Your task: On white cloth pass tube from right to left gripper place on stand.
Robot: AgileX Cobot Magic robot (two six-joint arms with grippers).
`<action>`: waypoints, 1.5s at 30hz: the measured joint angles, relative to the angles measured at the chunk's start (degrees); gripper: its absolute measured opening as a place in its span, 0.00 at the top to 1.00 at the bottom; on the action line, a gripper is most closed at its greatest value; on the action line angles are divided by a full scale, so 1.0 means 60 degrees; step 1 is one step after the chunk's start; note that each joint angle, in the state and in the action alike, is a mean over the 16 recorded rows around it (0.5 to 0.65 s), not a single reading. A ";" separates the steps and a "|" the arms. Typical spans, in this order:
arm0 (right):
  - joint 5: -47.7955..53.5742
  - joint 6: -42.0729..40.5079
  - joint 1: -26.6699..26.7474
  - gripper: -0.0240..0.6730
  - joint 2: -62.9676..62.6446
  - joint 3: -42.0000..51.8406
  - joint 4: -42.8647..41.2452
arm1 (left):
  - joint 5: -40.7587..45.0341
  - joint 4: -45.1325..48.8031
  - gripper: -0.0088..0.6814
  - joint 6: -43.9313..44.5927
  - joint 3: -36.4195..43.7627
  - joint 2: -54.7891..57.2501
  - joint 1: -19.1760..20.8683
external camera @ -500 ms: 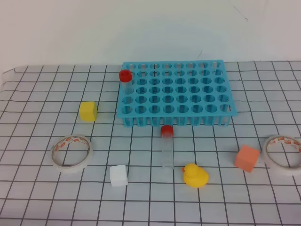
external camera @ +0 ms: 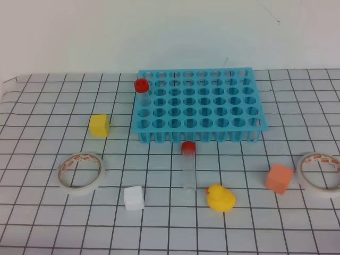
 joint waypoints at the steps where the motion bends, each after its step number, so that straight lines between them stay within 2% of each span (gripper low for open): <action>1: 0.0000 0.0000 0.0000 0.97 0.0000 0.0000 0.0000 | 0.0000 0.0002 0.99 0.0009 0.0000 0.0000 0.0000; 17: -0.0008 0.0000 0.0000 0.97 0.0000 0.0000 0.0000 | -0.0038 0.0048 0.99 0.0098 0.0000 0.0000 0.0000; 23: -0.0431 0.0000 0.0000 0.97 0.0000 0.0024 0.0000 | -0.0535 0.0095 0.99 0.0103 0.0007 0.0000 0.0000; 29: -0.2245 0.0000 0.0000 0.97 0.0000 0.0058 0.0000 | -0.2336 0.0185 0.99 0.0128 0.0014 0.0000 0.0000; 39: -0.6706 0.0019 0.0000 0.97 0.0000 0.0091 0.0004 | -0.6769 0.0372 0.99 0.0172 0.0019 0.0000 0.0000; 45: -0.7967 0.0037 0.0000 0.97 0.0000 0.0080 0.0023 | -0.8263 0.0398 0.99 0.0131 0.0017 0.0000 0.0000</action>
